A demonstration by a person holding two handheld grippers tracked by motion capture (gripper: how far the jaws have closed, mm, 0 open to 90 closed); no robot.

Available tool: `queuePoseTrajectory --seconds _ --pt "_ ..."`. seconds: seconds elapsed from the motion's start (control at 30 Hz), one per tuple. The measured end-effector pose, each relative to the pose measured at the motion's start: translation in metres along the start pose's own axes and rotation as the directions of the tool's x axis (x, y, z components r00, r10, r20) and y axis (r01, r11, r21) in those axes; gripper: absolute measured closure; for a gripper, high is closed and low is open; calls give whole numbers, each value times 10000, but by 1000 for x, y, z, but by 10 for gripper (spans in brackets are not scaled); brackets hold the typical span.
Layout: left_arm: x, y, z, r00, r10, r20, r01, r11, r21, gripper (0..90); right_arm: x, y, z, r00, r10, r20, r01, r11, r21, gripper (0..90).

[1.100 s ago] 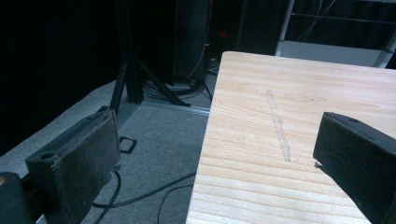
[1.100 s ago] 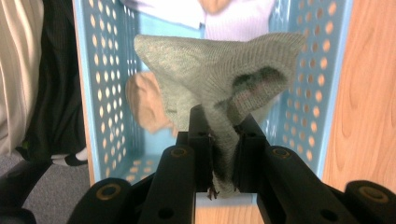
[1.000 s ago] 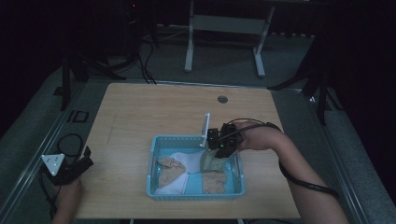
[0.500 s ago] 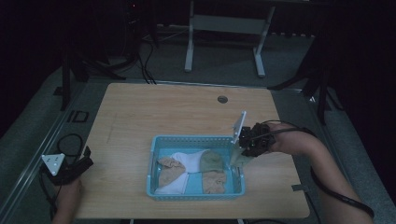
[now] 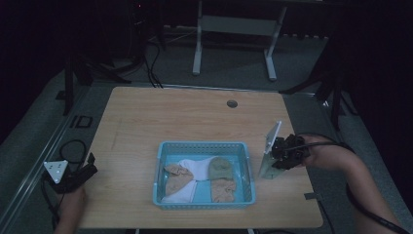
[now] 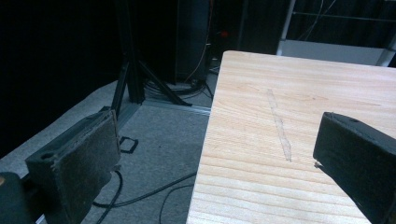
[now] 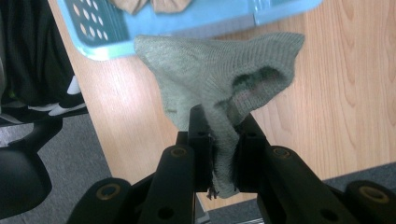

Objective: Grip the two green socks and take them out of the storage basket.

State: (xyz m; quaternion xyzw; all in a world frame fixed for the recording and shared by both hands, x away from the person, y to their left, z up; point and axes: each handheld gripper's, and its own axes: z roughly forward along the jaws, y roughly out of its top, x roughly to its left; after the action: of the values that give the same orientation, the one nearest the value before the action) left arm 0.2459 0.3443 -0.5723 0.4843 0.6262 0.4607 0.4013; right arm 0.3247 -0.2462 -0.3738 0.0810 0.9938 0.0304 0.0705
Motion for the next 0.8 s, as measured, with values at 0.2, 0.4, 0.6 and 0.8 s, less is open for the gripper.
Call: queuePoseTrajectory --seconds 0.2,0.4,0.6,0.8 --pt "0 0 0 10000 7 -15 -7 10000 -15 7 2 -22 0 9993 353 -91 -354 9993 -93 803" --pt "0 0 0 10000 9 -11 -9 10000 -17 7 4 -32 18 9979 511 -405 -519 9985 -182 802" --pt "0 0 0 10000 41 -8 -41 10000 -17 7 6 -33 48 9954 437 -853 -440 9990 -16 802" --pt "0 0 0 10000 39 -15 -39 10000 -24 7 10 -32 81 9913 406 -1255 -417 9991 -60 802"
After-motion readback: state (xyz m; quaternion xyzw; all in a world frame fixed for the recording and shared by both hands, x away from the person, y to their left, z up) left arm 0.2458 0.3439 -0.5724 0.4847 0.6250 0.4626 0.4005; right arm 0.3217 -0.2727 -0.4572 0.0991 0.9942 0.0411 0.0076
